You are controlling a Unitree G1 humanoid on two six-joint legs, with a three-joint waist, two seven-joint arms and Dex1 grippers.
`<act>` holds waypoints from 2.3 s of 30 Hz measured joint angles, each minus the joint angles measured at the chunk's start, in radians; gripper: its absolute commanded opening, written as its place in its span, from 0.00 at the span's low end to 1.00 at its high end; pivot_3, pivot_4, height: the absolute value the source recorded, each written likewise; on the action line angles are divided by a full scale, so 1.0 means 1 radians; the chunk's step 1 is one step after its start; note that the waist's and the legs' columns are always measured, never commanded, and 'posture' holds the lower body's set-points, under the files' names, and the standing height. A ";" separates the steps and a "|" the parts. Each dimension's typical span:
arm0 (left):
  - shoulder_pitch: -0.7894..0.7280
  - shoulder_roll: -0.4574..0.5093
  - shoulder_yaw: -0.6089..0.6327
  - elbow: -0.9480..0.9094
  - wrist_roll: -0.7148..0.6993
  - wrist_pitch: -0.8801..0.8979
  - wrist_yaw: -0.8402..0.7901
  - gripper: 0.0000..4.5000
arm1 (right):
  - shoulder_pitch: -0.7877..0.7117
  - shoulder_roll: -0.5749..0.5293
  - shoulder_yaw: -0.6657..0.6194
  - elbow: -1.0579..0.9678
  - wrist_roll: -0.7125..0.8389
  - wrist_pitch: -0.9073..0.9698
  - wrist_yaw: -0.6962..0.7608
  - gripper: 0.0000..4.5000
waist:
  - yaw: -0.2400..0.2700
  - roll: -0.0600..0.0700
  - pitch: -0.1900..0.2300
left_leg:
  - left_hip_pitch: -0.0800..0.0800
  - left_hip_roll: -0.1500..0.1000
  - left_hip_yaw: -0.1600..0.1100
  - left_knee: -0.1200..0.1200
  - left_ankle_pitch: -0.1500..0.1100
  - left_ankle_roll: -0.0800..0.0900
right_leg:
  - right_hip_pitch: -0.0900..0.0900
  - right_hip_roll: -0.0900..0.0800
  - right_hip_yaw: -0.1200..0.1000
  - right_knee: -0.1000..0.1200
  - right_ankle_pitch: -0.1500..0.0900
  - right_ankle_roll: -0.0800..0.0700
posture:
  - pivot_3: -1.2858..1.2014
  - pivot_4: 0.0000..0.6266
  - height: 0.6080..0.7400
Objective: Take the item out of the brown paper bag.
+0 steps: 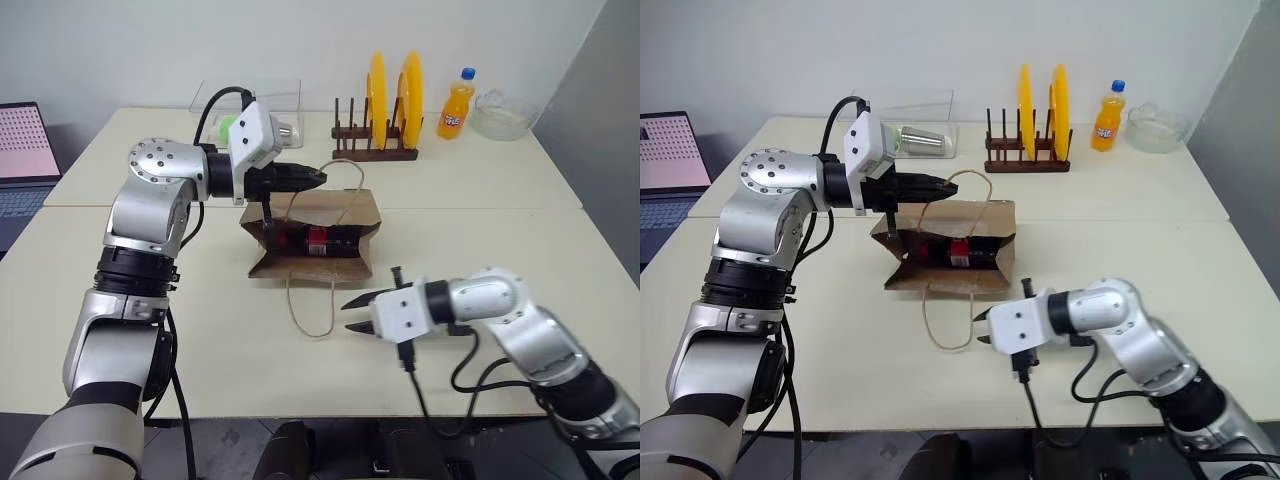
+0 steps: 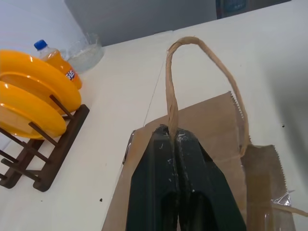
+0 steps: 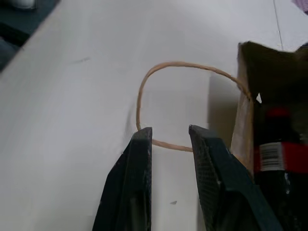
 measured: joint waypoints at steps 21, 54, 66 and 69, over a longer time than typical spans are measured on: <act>-0.027 -0.023 0.023 0.031 -0.029 0.027 0.040 0.00 | -0.325 0.382 0.295 0.358 -0.312 0.173 -0.483 0.28 | -0.021 0.000 0.000 | -0.001 -0.001 0.000 0.000 0.001 -0.001 | -0.003 -0.001 0.000 0.001 0.003 -0.005 | 0.52 0.24 1.00; -0.027 -0.016 0.023 -0.004 -0.052 0.051 0.039 0.00 | -0.494 0.457 0.371 0.868 -0.622 -0.006 -0.482 0.88 | -0.024 0.000 0.000 | -0.001 -0.001 0.000 -0.001 0.001 -0.001 | -0.003 -0.001 0.000 0.001 0.003 -0.005 | 0.52 0.24 1.00; -0.026 -0.017 0.023 -0.015 -0.055 0.051 0.040 0.00 | -0.561 0.488 0.368 1.054 -0.647 -0.095 -0.494 0.76 | -0.025 0.000 0.000 | 0.000 -0.001 0.000 -0.001 0.001 -0.001 | -0.002 -0.001 0.001 0.002 0.003 -0.005 | 0.52 0.24 1.00; -0.022 -0.017 0.023 -0.019 -0.055 0.051 0.040 0.00 | -0.561 0.490 0.364 1.060 -0.648 -0.104 -0.502 0.71 | -0.025 0.000 0.000 | 0.000 -0.001 0.000 -0.001 0.001 -0.001 | -0.002 -0.001 0.001 0.002 0.003 -0.005 | 0.52 0.24 1.00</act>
